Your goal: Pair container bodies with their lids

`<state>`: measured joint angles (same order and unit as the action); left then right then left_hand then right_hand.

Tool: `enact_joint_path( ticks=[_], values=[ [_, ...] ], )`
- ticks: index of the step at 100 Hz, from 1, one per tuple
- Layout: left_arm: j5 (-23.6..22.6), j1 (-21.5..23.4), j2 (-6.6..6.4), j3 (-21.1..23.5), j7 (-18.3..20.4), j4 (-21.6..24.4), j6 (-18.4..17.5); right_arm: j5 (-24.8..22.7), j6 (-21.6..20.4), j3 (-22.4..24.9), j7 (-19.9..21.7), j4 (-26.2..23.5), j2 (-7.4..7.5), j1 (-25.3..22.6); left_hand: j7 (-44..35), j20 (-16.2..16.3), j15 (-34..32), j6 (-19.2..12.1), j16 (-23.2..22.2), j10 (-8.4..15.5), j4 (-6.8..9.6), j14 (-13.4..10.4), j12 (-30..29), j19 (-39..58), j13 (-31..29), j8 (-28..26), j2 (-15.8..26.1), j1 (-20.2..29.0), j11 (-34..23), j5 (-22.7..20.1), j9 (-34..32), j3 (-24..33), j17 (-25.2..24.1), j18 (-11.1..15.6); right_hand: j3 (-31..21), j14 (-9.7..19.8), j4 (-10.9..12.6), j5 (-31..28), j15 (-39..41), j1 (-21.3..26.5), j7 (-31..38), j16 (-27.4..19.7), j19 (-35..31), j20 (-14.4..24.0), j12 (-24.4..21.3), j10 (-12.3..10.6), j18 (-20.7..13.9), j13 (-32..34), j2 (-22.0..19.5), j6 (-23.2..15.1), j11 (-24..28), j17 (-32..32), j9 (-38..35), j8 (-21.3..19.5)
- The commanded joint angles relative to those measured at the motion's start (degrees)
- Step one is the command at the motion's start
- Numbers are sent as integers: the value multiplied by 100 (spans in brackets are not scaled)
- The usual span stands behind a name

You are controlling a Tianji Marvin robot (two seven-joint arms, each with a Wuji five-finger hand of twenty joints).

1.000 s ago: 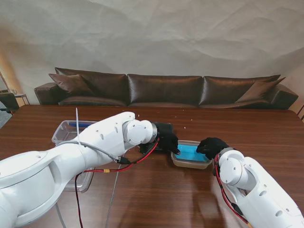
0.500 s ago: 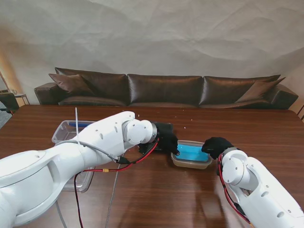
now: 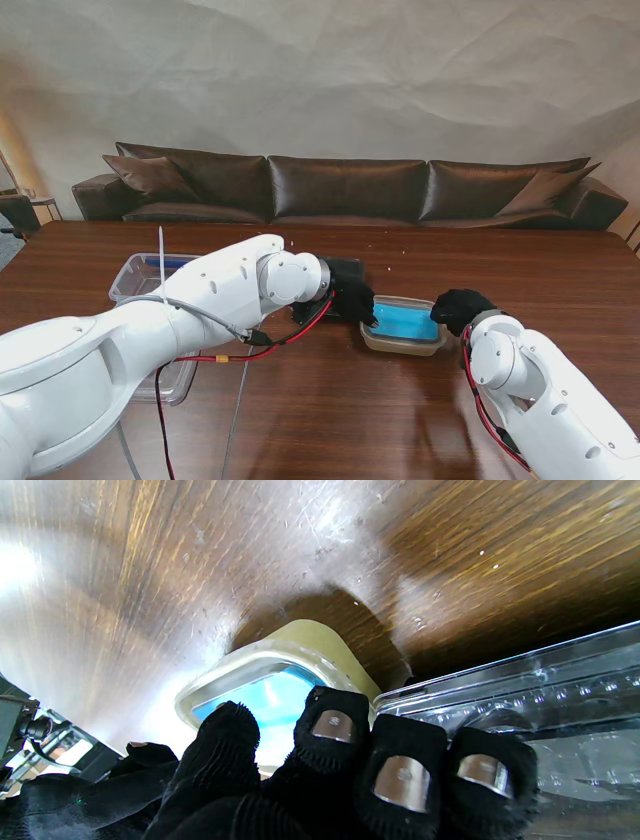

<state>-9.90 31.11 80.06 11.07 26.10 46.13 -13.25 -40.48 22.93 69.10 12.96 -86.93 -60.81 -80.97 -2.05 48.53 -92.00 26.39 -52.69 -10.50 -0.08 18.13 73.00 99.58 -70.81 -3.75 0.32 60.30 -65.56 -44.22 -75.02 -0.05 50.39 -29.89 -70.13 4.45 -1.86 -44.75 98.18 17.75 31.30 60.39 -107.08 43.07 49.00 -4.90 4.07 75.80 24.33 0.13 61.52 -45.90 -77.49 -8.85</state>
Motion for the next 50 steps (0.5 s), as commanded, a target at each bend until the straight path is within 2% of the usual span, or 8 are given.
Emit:
enact_joint_path(
  ticks=[1,30,50],
  values=[
    [-47,54,-60,-4,106,52,45,23,2,-32,81,58,-14,-99,-310,91,-180,-246,23,99,-37,-117,71,555,-141,-211,274,-103,32,15,-200,-17,-76,154,99,806,95,30,424,-261,17,55,-1193,-70,-1,479,-119,-6,-132,617,29,-2297,-545,-41],
    [-192,147,-360,246,-150,646,205,59,-73,7,-48,-8,-44,-91,-326,125,-94,-560,-29,116,-41,-136,133,521,-99,-222,261,-175,138,92,-188,-32,-110,169,96,803,91,49,424,-262,18,40,-1193,-71,-6,479,-119,-6,-105,568,-1,-2297,-545,-45],
    [-212,170,-414,299,-190,745,195,87,-79,35,-134,-68,-65,-128,-367,137,-73,-623,-51,121,-41,-141,160,509,-95,-242,267,-191,167,68,-188,-27,-120,181,82,797,88,52,425,-268,25,34,-1193,-71,-3,485,-119,-7,-69,562,-9,-2297,-545,-50]
  ],
)
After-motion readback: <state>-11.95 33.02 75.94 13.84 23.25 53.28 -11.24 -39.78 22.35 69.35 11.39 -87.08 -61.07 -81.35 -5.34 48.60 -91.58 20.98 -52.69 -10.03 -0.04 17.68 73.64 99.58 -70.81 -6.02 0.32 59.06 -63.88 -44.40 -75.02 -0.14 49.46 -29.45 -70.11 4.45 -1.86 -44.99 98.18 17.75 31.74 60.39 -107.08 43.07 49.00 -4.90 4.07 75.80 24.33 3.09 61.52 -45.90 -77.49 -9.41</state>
